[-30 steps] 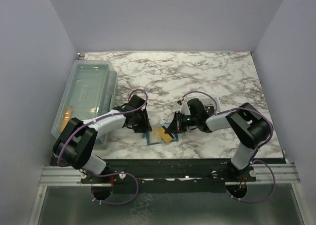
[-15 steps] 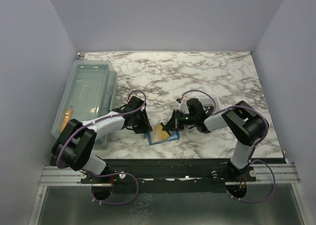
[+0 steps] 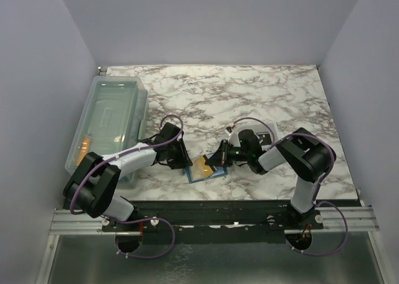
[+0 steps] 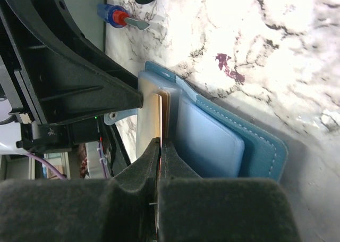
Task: Put the credit cards into the card holder
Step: Insert the credit card into the card holder.
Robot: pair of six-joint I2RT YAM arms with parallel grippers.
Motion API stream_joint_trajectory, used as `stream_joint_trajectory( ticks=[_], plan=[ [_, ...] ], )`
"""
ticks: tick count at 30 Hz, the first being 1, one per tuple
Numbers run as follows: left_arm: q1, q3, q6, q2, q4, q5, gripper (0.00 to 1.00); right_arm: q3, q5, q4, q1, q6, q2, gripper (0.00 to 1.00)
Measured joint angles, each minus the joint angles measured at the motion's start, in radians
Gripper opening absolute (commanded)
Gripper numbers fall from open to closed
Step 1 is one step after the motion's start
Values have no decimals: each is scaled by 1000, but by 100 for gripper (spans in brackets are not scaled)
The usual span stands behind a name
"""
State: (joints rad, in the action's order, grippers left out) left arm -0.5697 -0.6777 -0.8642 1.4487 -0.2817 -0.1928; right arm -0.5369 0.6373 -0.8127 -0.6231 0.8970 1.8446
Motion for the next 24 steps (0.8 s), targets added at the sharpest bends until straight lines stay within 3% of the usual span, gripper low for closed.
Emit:
stream_joint_trajectory(
  ticks=[13, 24],
  plan=[
    [0, 26, -34, -18, 31, -1, 37, 90, -132, -249, -47, 147, 52, 0],
    [-2, 66, -55, -44, 76, -3, 37, 148, -251, -326, -72, 176, 39, 0]
  ],
)
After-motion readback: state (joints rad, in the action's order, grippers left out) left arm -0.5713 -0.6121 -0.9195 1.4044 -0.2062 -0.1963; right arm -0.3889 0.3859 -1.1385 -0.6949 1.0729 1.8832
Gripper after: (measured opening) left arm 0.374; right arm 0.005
